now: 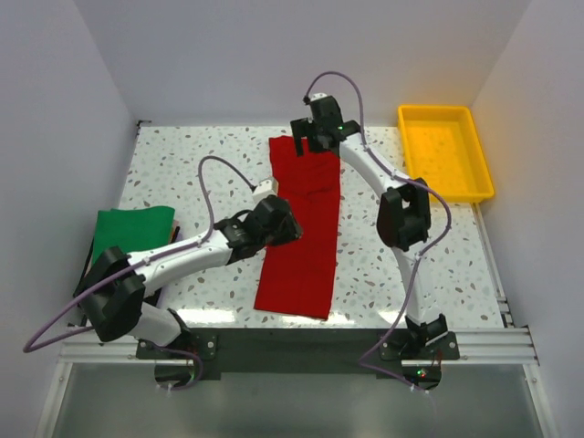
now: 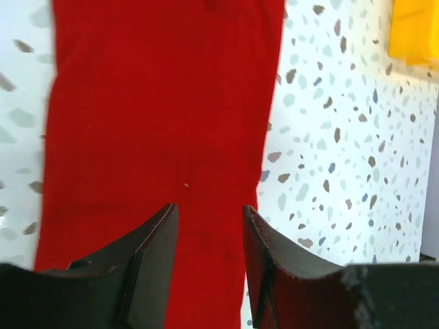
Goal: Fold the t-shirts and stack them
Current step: Fold the tshirt
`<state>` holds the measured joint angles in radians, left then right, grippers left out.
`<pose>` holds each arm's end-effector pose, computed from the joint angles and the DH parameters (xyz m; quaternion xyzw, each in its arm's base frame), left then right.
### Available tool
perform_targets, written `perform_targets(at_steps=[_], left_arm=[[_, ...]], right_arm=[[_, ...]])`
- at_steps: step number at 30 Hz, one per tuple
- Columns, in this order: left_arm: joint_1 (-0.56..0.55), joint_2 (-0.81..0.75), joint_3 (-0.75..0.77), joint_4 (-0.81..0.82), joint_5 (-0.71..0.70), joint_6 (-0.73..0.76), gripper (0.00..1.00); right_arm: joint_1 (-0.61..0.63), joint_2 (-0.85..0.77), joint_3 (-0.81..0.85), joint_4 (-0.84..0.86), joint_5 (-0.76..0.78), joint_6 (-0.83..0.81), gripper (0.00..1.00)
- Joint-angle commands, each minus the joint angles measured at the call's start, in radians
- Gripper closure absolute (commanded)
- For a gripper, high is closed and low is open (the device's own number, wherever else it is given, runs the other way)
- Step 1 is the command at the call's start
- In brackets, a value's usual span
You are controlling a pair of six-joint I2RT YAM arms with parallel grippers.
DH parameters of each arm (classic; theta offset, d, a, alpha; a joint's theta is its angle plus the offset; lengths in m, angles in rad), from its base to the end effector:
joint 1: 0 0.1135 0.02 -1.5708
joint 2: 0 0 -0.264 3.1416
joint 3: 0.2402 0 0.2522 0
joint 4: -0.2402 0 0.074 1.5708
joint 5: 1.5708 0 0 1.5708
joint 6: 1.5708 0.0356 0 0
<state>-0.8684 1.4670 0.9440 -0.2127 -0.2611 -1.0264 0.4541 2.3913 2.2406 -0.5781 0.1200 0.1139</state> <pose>0.2106 -0.2346 0.2330 -0.1241 0.8993 -0.2570 0.3313 0.4924 0.2356 0.2432 -0.1301 0.9020 0.0618 0.4069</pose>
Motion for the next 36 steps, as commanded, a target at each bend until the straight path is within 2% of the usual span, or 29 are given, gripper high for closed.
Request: perform_targets(at_steps=[1,7,8,11,13,17,20,23,27,28,31,36], left_arm=[[0.045,-0.054,-0.042,-0.097,-0.081,0.012,0.53],[0.181,-0.066,-0.07,-0.093,-0.072,0.038,0.52],[0.198,-0.063,-0.056,-0.059,-0.078,0.051,0.49],[0.29,-0.007,0.031,-0.028,-0.067,0.097,0.49],[0.35,0.068,0.087,-0.016,-0.079,0.121,0.48],[0.434,0.217,0.226,0.146,-0.017,0.193,0.48],[0.488,0.407,0.365,0.183,0.032,0.247,0.48],[0.542,0.528,0.458,0.29,0.141,0.301,0.49],[0.563,0.673,0.582,0.345,0.201,0.376,0.48],[0.565,0.702,0.643,0.346,0.221,0.402,0.49],[0.568,0.788,0.717,0.361,0.253,0.439,0.48],[0.569,0.86,0.762,0.384,0.306,0.453,0.48]], right_arm=[[-0.02,-0.159,-0.085,0.023,0.059,0.084,0.03],[-0.034,-0.202,-0.231,0.023,0.029,0.165,0.14],[-0.032,-0.242,-0.266,0.038,0.009,0.185,0.16],[-0.003,-0.32,-0.477,0.081,0.003,0.253,0.16],[0.021,-0.403,-0.565,0.115,-0.011,0.312,0.18],[0.101,-0.538,-0.798,0.149,0.032,0.369,0.19],[0.168,-0.65,-0.916,0.161,0.052,0.394,0.19],[0.239,-0.73,-0.987,0.156,0.053,0.411,0.19],[0.365,-0.773,-1.039,0.138,0.063,0.426,0.22],[0.382,-0.773,-1.047,0.138,0.058,0.432,0.27],[0.455,-0.756,-1.062,0.15,0.076,0.438,0.35],[0.535,-0.676,-1.044,0.187,0.079,0.423,0.38]])
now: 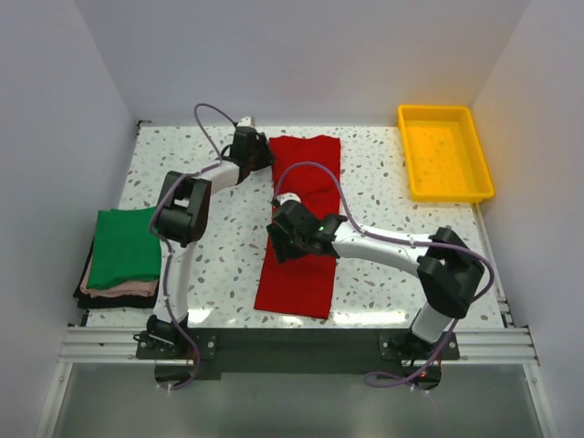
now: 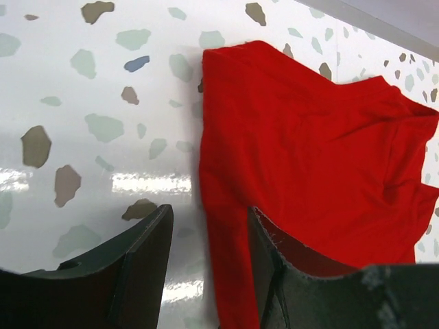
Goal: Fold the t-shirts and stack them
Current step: Fold the tshirt
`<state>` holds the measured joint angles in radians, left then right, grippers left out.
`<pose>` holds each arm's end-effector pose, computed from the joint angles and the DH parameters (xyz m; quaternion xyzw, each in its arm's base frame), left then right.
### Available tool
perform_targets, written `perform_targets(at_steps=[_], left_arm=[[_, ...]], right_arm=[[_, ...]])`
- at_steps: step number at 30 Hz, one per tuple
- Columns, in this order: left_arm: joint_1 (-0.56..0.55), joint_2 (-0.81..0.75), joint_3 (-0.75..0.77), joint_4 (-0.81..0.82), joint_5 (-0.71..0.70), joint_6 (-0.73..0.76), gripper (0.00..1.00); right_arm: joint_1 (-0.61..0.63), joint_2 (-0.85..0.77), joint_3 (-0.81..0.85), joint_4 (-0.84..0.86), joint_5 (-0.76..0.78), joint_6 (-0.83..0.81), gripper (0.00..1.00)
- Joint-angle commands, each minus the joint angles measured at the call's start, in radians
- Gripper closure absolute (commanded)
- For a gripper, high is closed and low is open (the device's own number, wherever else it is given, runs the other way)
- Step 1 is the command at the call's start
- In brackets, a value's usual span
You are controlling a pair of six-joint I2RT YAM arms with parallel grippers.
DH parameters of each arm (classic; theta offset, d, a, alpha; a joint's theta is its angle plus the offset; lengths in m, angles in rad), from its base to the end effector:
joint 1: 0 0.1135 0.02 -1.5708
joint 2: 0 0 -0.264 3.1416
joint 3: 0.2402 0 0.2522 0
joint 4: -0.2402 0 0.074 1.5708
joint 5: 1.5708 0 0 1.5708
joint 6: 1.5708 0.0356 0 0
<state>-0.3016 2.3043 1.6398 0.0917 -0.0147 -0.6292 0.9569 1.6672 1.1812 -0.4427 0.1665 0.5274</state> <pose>0.4954 -0.1536 0.1464 -0.1466 0.8657 -0.2090 0.4305 0.2095 0.2871 0.2275 -0.1759 0.9295 0.1544 0.2851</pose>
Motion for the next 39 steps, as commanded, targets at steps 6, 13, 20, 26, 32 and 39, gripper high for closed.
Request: perform_targets(at_steps=[6,13,20,26,32,39], left_arm=[[0.009,0.089,0.132,0.071,0.052,0.075,0.54],[0.019,0.148,0.23,0.077,0.076,0.1,0.63],[0.028,0.168,0.247,0.086,0.038,0.115,0.7],[0.052,0.184,0.268,0.094,0.047,0.092,0.71],[0.056,0.153,0.281,0.12,0.108,0.118,0.51],[0.087,0.026,0.253,0.157,0.159,0.12,0.29]], right_arm=[[0.1,0.167,0.029,0.084,-0.008,-0.015,0.4],[0.129,0.2,-0.037,0.065,-0.094,-0.052,0.49],[0.138,0.149,-0.11,0.027,-0.099,-0.083,0.5],[0.138,0.115,-0.107,-0.005,-0.11,-0.101,0.5],[0.132,0.079,-0.068,-0.024,-0.076,-0.078,0.41],[0.019,-0.136,-0.054,-0.036,-0.065,-0.018,0.24]])
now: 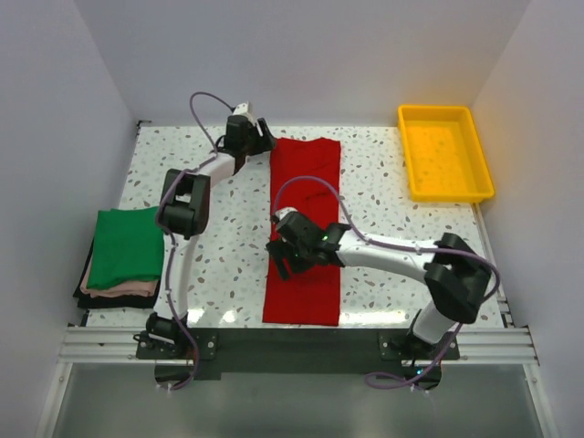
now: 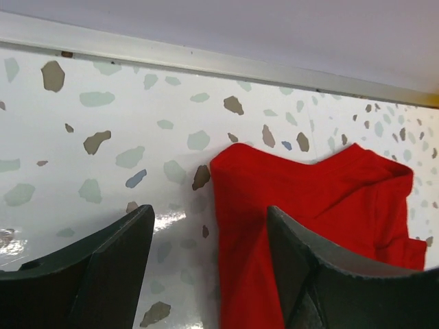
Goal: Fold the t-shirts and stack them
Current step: Fold the tshirt
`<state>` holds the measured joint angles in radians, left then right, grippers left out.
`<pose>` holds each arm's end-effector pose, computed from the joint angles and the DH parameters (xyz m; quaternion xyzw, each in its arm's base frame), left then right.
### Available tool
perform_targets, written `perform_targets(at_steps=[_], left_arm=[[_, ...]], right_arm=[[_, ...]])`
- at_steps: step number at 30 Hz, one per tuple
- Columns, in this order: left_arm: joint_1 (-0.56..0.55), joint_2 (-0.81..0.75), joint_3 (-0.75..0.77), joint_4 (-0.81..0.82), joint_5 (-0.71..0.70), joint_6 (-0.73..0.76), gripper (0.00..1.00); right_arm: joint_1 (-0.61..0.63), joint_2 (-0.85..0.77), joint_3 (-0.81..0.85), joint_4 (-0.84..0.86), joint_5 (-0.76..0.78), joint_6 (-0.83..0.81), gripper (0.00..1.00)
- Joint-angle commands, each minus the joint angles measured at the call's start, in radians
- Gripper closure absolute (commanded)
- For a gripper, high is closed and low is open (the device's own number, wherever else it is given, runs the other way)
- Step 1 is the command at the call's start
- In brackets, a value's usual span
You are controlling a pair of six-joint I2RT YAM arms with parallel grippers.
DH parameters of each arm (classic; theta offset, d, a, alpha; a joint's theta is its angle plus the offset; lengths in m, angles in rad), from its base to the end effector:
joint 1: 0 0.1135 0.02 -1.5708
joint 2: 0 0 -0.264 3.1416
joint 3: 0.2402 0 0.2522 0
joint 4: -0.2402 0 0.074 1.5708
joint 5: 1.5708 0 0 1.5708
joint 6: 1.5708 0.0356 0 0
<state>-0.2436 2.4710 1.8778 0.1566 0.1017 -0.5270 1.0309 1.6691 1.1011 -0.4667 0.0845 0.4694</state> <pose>0.5451 -0.1392 0.1441 -0.0919 0.8378 -0.2414 0.4810 0.1777 0.2906 0.2009 -0.2562 0.9288 0.1506 0.2214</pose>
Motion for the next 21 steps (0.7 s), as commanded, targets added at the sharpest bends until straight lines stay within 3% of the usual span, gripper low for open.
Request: perform_targets(at_steps=[1,8,12,18,21], left_arm=[[0.033,-0.179,0.003,0.093,0.046,0.01,0.28],[0.041,-0.406,-0.219,0.002,-0.033,-0.111,0.31],[0.032,-0.564,-0.472,-0.096,-0.039,-0.223,0.35],[-0.063,-0.912,-0.828,-0.34,-0.163,-0.288,0.39],[-0.147,-1.045,-0.933,-0.489,-0.244,-0.292,0.41]], right_arm=[[-0.075,-0.197,0.011,-0.015,0.014,0.047,0.24],[-0.262,-0.412,-0.119,-0.107,0.05,0.175,0.27],[-0.313,-0.52,-0.224,-0.104,-0.003,0.21,0.33],[-0.319,-0.603,-0.36,-0.165,-0.063,0.222,0.42],[-0.319,-0.624,-0.452,-0.142,-0.144,0.251,0.46]])
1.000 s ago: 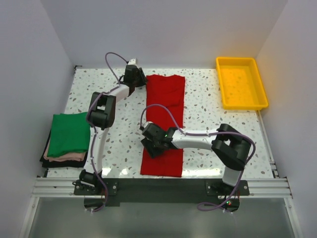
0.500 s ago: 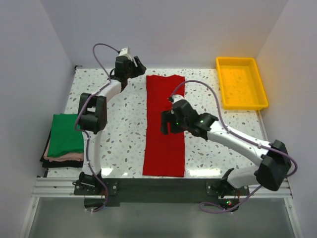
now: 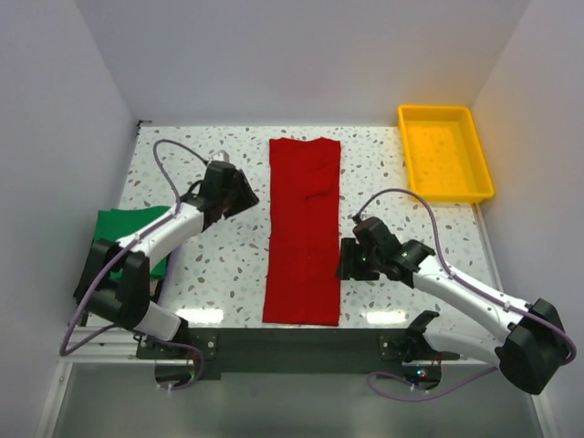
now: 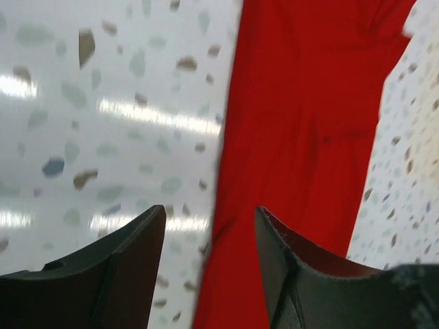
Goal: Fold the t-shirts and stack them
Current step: Fold the tshirt
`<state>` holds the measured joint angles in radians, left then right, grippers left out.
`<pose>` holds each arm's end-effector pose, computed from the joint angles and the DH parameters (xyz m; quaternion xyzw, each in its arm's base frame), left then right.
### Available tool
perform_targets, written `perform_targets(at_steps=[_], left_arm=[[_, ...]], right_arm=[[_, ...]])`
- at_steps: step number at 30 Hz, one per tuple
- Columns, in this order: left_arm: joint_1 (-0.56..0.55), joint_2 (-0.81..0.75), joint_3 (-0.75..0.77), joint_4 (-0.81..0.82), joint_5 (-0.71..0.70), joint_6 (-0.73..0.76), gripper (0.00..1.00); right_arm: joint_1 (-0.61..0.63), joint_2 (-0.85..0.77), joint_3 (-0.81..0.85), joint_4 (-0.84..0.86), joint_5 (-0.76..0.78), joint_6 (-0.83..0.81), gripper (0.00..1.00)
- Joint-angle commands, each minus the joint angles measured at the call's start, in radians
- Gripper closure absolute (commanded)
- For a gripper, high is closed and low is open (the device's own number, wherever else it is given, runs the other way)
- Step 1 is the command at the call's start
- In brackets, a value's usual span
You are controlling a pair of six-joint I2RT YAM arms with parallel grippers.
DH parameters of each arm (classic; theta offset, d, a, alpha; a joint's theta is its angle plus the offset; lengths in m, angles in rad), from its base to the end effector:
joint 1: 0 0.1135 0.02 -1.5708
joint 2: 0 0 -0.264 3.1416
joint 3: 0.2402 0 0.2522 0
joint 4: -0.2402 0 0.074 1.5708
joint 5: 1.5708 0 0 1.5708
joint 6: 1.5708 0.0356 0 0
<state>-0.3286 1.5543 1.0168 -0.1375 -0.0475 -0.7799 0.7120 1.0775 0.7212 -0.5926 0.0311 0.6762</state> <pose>0.3245 -0.1089 0.2351 -0.2116 0.8760 -0.2097 0.3794 0.1592 0.1359 0.2277 -0.0123 0.9519 0.1843 0.2446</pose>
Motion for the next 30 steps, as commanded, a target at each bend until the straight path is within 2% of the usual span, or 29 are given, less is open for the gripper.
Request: perform_targets(at_steps=[1,6,8,14,21,30], left_arm=[[-0.091,-0.16,-0.101,-0.217,-0.092,-0.042,0.41],[-0.127,-0.325,-0.259,-0.359,-0.063,-0.038,0.48],[-0.174,-0.367,-0.302,-0.384,-0.025,-0.03,0.49],[-0.285,-0.376,-0.378,-0.407,0.067,-0.041,0.49],[-0.349,-0.453,-0.454,-0.413,0.144,-0.073,0.49],[-0.446,-0.444,-0.488,-0.364,0.218,-0.084,0.49]], right_arm=[[0.0,-0.034,-0.092,-0.01,-0.135,0.058,0.47],[0.0,-0.027,-0.204,0.048,-0.246,0.091,0.51],[0.0,-0.022,-0.227,0.063,-0.289,0.111,0.51],[0.0,-0.001,-0.25,0.079,-0.332,0.115,0.51],[0.0,0.019,-0.272,0.077,-0.372,0.102,0.51],[0.001,0.05,-0.287,0.106,-0.398,0.086,0.5]])
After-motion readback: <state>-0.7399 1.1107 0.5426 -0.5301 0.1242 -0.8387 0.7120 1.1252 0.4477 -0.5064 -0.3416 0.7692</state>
